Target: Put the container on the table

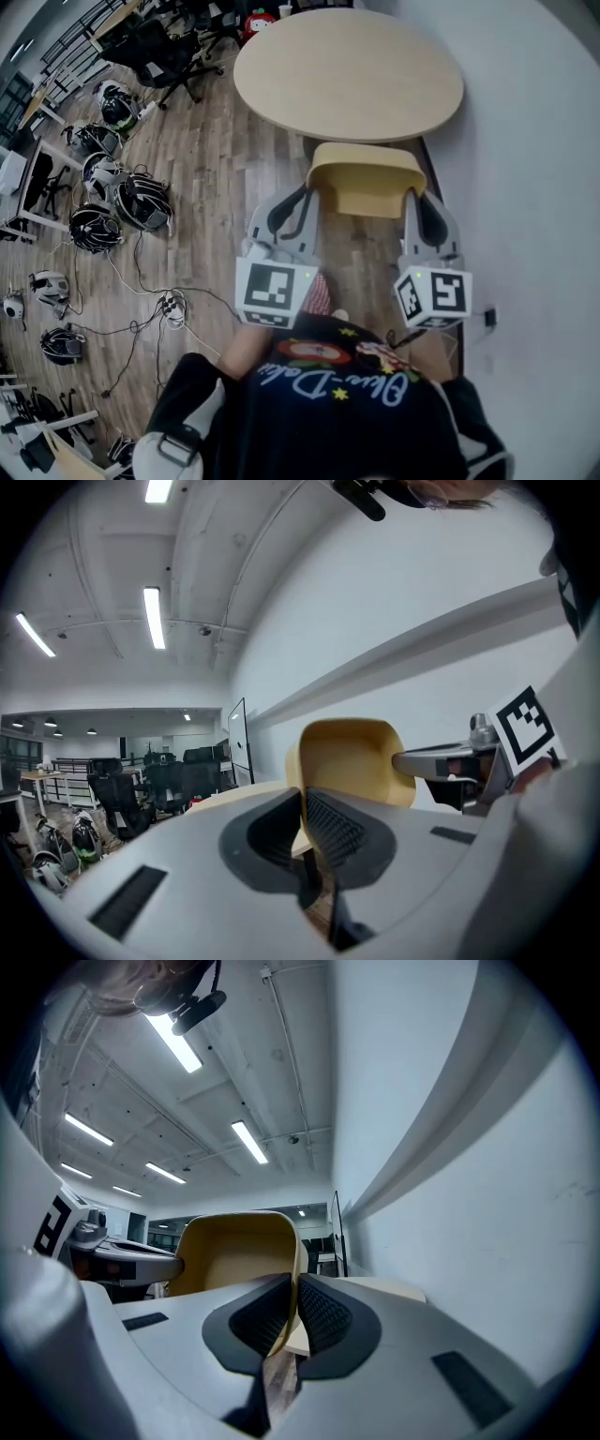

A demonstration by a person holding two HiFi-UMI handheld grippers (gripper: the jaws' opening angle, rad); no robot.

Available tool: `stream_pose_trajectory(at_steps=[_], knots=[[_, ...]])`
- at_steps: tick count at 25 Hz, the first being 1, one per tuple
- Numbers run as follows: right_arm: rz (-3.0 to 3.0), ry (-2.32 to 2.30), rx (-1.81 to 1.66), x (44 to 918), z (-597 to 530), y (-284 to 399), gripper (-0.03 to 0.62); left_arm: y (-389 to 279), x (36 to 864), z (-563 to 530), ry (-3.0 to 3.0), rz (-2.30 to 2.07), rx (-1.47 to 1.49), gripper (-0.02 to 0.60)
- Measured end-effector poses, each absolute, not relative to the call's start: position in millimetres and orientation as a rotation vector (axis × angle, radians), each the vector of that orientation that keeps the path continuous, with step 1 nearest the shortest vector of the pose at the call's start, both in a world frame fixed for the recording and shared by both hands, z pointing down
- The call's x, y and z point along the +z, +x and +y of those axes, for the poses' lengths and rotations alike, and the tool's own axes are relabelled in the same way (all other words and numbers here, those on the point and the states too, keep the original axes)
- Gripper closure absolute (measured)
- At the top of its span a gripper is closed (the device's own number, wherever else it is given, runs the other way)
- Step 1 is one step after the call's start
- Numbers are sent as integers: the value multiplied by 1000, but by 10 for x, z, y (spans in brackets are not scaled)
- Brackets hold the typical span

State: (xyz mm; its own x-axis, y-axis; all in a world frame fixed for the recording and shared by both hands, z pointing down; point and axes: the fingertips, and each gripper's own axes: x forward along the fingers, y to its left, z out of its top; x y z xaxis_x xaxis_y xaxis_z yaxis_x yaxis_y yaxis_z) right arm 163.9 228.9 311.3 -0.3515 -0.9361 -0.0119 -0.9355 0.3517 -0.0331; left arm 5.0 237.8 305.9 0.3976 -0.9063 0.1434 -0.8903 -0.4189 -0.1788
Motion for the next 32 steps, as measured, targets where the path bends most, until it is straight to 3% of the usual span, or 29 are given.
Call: stream_pose_trajectory(at_steps=[16, 32], knots=[[2502, -1932, 8, 3179, 1405, 1557, 574, -18, 3156, 1326, -2682, 1550, -236, 568], [2505, -2004, 20, 3137, 438, 1032, 574, -538, 3183, 319, -2734, 1508, -216, 568]])
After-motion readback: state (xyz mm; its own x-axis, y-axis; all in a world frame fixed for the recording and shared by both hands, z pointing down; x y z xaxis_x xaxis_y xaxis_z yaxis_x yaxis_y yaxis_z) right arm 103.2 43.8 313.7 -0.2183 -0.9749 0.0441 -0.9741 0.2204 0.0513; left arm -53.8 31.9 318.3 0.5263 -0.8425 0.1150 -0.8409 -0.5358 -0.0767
